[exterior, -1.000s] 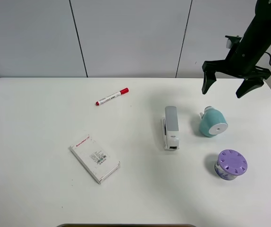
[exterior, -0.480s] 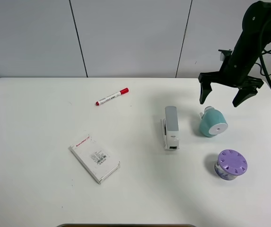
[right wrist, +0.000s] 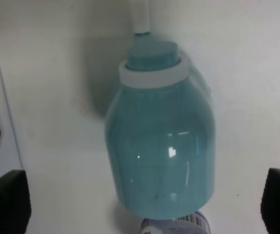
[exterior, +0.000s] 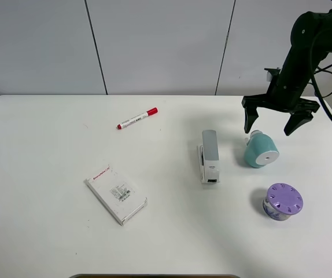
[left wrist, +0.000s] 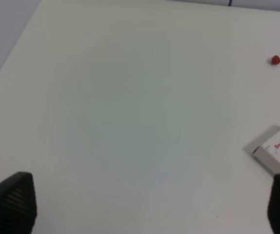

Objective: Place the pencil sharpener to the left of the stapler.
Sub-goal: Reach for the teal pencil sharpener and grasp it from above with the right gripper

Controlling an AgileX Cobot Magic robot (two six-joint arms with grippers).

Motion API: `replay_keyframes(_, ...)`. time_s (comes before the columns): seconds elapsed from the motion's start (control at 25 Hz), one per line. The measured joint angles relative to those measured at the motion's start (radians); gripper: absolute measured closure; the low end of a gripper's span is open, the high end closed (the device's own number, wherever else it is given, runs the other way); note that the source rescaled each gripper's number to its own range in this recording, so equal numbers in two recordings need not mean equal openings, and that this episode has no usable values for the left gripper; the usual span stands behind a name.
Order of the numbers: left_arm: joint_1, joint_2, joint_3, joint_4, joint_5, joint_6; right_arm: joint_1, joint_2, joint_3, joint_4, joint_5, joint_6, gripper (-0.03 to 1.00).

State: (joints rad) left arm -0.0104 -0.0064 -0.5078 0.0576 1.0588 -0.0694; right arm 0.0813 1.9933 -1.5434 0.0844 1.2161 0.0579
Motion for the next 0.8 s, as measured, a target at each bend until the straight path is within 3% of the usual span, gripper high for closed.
replay_keyframes(0.8,0.000,0.000,0.000,0.000,0.000,0.000,0.000,0.000,0.000,-0.019,0.000,-0.081,-0.03)
